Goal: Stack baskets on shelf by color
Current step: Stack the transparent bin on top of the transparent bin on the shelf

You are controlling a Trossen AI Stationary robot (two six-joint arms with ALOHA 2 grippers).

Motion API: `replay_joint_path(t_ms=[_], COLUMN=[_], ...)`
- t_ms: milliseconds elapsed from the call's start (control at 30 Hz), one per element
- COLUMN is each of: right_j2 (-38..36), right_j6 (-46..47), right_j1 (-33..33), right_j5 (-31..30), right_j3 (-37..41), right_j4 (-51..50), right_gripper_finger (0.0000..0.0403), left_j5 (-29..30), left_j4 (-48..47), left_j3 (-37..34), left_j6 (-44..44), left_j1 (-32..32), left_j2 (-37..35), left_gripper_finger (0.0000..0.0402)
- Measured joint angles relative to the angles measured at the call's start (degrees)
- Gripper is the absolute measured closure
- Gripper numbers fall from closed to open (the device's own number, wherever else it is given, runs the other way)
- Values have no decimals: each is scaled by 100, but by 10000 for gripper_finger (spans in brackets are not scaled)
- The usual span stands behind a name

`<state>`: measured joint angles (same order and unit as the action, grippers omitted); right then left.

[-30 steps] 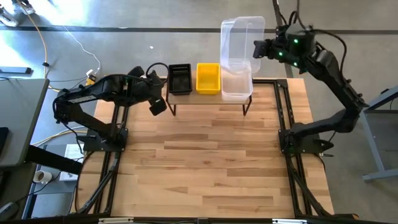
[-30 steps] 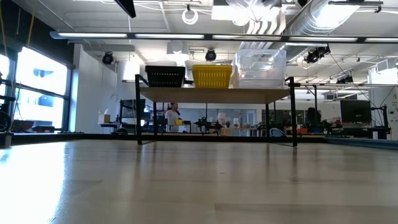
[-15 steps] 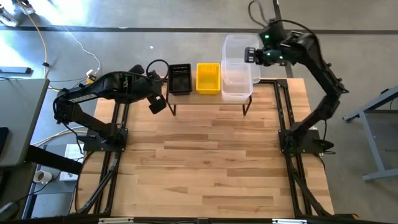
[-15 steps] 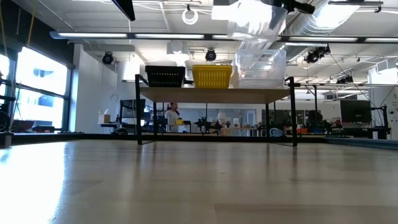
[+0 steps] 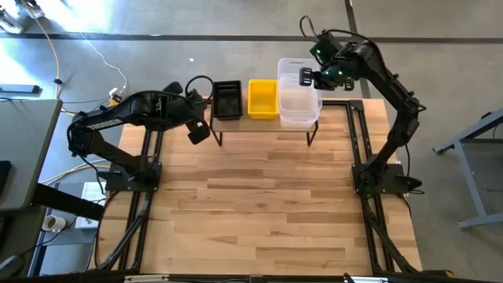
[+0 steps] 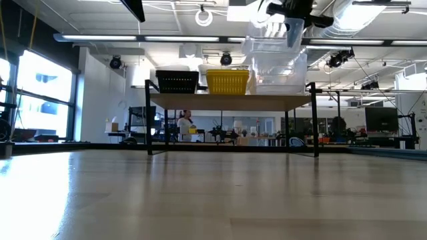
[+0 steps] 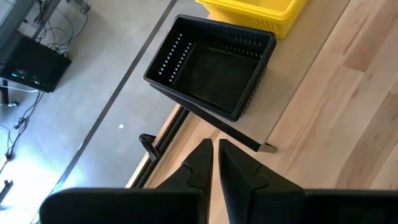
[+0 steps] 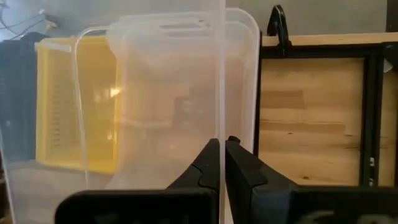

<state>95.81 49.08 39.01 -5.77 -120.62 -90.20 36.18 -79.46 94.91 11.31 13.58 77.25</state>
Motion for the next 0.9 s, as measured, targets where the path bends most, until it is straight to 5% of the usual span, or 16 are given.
replay_joint_path(t_ms=[900], right_j2=[127], right_j6=[-153], right_j1=[154], right_j5=[-107], right_j3=[4], right_j4=[19], right_gripper_finger=[403], left_j5=[0], left_j4=[-2], left_j3=[0], left_j6=[-149], left_j1=[0], left_j2=[0], left_gripper_finger=[383])
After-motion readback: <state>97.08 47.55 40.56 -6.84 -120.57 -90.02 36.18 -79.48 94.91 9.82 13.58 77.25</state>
